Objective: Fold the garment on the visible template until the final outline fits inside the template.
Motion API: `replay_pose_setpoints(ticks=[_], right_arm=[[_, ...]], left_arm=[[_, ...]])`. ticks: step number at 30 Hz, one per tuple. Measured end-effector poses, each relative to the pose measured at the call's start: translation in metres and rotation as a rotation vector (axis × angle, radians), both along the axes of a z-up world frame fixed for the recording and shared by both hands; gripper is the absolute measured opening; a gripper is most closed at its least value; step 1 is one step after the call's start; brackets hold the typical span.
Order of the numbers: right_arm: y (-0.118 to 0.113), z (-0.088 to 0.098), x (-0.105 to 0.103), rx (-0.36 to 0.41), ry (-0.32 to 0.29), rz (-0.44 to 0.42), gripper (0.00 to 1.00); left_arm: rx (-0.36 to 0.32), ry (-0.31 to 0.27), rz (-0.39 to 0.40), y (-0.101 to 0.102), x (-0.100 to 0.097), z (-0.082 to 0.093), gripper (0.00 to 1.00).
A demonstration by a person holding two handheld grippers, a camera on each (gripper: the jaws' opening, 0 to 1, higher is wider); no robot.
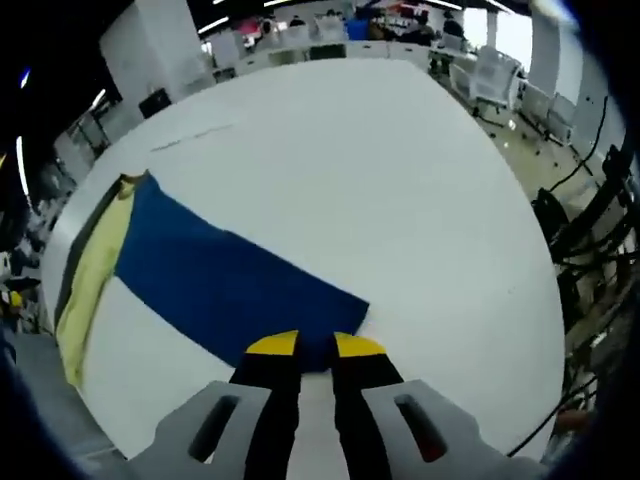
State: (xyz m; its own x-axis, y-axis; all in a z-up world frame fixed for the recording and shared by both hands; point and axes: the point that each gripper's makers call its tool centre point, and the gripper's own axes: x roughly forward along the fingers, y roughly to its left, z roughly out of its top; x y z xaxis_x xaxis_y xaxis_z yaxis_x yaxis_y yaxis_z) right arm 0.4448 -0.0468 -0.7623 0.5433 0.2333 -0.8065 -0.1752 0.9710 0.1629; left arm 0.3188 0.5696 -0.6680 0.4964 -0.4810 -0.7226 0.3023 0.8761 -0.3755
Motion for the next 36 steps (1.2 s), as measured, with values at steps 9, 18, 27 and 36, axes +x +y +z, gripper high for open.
replay_pose_setpoints(ticks=[9,18,27,36], right_arm=[[0.012,0.000,-0.018,0.076,-0.034,-0.045,0.19],[0.051,0.022,-0.032,0.158,-0.066,-0.097,0.19],[0.023,0.017,0.001,0.270,-0.088,-0.057,0.16],[0.007,0.009,-0.002,0.159,-0.051,-0.039,0.04]], left_arm=[[0.004,0.001,-0.015,-0.005,0.001,0.001,0.94],[0.011,0.002,-0.018,-0.005,0.002,0.002,0.93],[0.013,-0.003,-0.024,-0.006,0.006,0.004,0.93],[0.008,-0.003,-0.022,-0.007,0.004,0.003,0.93]])
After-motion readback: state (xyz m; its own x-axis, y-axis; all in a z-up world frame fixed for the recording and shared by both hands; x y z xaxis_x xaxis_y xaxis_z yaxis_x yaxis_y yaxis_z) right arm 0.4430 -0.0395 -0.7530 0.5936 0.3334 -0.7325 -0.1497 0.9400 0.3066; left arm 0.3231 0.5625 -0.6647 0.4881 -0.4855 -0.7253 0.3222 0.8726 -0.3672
